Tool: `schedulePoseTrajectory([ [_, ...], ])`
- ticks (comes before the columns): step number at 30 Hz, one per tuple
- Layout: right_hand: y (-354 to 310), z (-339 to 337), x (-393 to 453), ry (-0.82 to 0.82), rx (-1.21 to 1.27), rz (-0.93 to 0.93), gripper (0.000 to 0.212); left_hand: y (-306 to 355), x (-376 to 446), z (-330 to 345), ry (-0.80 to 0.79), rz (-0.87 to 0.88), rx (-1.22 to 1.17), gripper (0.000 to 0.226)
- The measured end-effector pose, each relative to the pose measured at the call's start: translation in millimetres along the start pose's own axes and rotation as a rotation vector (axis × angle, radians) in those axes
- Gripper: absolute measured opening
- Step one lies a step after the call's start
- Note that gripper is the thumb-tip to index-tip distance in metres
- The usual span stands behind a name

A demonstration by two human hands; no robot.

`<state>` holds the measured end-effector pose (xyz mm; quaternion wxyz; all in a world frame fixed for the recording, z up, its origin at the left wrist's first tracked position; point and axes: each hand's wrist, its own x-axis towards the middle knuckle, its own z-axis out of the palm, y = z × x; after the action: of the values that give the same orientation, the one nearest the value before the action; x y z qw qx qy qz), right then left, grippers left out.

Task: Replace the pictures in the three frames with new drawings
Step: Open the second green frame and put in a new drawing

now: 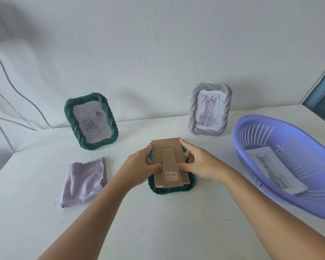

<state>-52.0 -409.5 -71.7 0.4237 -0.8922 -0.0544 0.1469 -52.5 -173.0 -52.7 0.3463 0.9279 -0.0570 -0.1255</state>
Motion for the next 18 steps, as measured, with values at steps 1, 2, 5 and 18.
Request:
schedulePoseTrajectory([
  [1, 0.1, 0.0, 0.6, -0.005, 0.001, -0.002, 0.109, -0.1, 0.5, 0.4, -0.002, -0.005, 0.005, 0.083],
  [2, 0.9, 0.2, 1.2, -0.008, -0.002, -0.004, 0.106, -0.2, 0.8, 0.6, -0.004, -0.009, 0.011, 0.083],
  [5, 2.2, 0.5, 1.9, -0.011, -0.023, -0.008, 0.098, -0.6, 1.9, 1.5, -0.005, -0.012, 0.033, 0.082],
  [18, 8.6, 3.0, 7.2, 0.038, -0.248, -0.03, 0.087, -3.8, 4.8, 8.1, 0.023, 0.04, 0.157, 0.055],
])
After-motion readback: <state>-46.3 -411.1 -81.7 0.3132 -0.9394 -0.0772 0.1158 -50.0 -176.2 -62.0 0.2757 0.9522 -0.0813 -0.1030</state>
